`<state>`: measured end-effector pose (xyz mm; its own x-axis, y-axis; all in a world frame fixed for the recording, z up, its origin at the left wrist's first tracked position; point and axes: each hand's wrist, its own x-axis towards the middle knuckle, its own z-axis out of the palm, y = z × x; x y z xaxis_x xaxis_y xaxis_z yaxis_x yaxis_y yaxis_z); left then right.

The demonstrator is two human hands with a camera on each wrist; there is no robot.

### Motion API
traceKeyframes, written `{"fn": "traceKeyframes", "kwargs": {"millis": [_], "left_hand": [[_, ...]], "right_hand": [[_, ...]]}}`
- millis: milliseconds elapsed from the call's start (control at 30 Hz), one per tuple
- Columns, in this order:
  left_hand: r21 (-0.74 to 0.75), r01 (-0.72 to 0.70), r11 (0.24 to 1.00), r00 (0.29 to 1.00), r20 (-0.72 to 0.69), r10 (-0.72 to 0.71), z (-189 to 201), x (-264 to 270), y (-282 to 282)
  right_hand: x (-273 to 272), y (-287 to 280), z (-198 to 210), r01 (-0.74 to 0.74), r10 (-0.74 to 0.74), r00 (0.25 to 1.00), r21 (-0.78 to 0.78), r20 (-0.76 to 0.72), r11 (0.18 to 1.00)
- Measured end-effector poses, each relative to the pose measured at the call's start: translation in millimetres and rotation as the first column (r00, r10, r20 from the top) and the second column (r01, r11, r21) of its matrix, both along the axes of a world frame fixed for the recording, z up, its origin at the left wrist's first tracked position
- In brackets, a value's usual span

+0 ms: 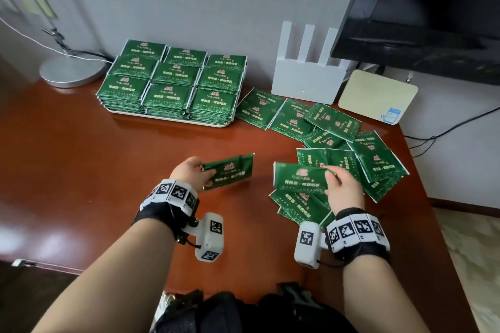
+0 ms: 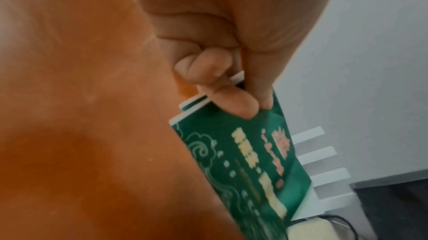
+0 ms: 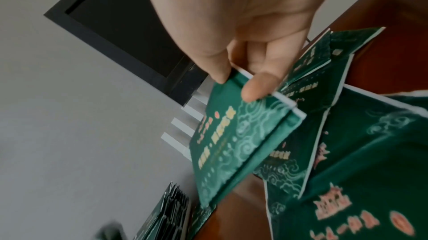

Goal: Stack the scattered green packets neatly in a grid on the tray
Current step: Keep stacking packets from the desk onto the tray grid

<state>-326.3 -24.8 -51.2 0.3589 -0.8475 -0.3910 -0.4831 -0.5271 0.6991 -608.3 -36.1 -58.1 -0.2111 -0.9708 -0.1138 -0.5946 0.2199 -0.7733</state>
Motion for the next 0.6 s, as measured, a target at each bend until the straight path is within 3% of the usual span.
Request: {"fn": "traceKeyframes", "kwargs": {"millis": [100,167,267,400,500,600], "left_hand": [[-0.053,0.011,0.999,0.99,-0.143,-0.019,13,-3,-5],[-0.088,0.061,0.994,0.976,-0.203,-0.078,26,-8,-7],[-0.125,0.128,0.984,0.95,-0.269,-0.157,42,-19,-10],[-0.133,0.175,0.976,0.921,-0.328,-0.21,49,-27,-15],[-0.125,0.211,0.969,0.905,-0.349,-0.242,48,-29,-17],[-0.113,0.231,0.966,0.9,-0.354,-0.257,48,-31,-19]], "right_hand": [[0,-3,9,0.139,-0.137,0.982,-0.001,0.133,0.99],[2,-4,15,0.15,-0.147,0.98,-0.008,0.135,0.989],[8,-10,20,0.016,-0.016,1.0,0.012,0.027,1.0],[27,-15,31,-0.251,0.248,0.965,0.027,0.09,0.968],[37,-17,33,-0.306,0.303,0.946,0.016,0.112,0.952],[40,-19,35,-0.342,0.342,0.939,-0.025,0.033,0.94]]}}
